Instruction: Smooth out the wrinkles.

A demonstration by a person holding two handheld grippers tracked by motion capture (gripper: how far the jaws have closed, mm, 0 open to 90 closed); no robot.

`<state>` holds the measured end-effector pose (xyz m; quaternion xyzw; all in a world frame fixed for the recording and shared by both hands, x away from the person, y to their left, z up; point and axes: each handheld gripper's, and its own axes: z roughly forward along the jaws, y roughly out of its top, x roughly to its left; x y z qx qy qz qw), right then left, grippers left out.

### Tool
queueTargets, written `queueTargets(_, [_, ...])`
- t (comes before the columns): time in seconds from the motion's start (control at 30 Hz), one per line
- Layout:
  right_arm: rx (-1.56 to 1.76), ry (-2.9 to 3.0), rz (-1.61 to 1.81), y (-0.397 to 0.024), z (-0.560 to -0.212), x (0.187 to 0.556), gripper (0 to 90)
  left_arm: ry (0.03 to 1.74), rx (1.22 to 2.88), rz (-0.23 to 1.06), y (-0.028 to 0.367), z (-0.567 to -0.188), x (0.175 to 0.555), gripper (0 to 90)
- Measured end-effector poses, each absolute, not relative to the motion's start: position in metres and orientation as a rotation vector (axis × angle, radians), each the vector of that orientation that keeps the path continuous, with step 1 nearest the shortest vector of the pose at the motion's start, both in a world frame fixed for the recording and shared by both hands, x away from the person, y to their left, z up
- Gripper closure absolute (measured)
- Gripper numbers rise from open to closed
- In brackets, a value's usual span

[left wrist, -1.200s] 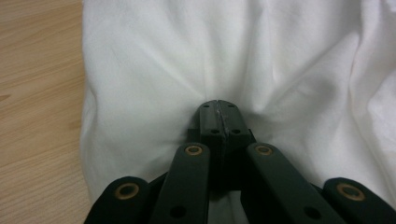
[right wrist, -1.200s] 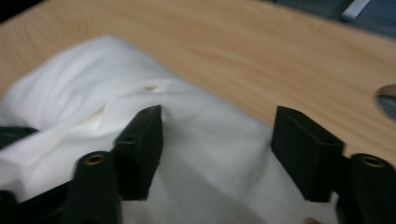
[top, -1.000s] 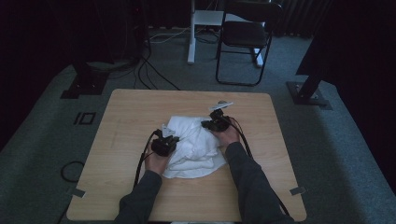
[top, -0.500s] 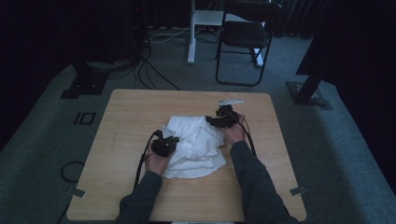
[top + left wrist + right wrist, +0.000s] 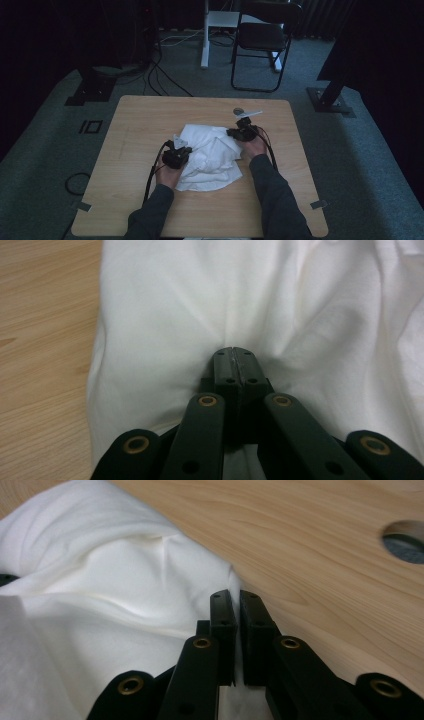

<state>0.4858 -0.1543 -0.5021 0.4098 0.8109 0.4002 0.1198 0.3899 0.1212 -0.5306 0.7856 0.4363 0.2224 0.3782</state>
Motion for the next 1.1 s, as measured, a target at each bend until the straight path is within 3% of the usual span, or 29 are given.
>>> queueTargets(0.47, [1.263, 2.301, 1.130, -0.188, -0.520, 0.450, 86.8, 1.115, 2.005, 0.554, 0.114, -0.532, 0.387, 90.0])
queueTargets(0.6, [1.289, 2.270, 1.084, -0.194, -0.517, 0.437, 80.2, 1.111, 2.016, 0.574, 0.111, -0.532, 0.386, 90.0])
queueTargets(0.77, [1.287, 2.201, 1.125, -0.192, -0.506, 0.428, 61.3, 1.127, 2.008, 0.594, 0.109, -0.532, 0.382, 90.0])
queueTargets(1.1, [1.152, 2.346, 1.300, -0.152, -0.497, 0.414, 53.0, 1.159, 1.965, 0.553, 0.103, -0.528, 0.359, 90.0])
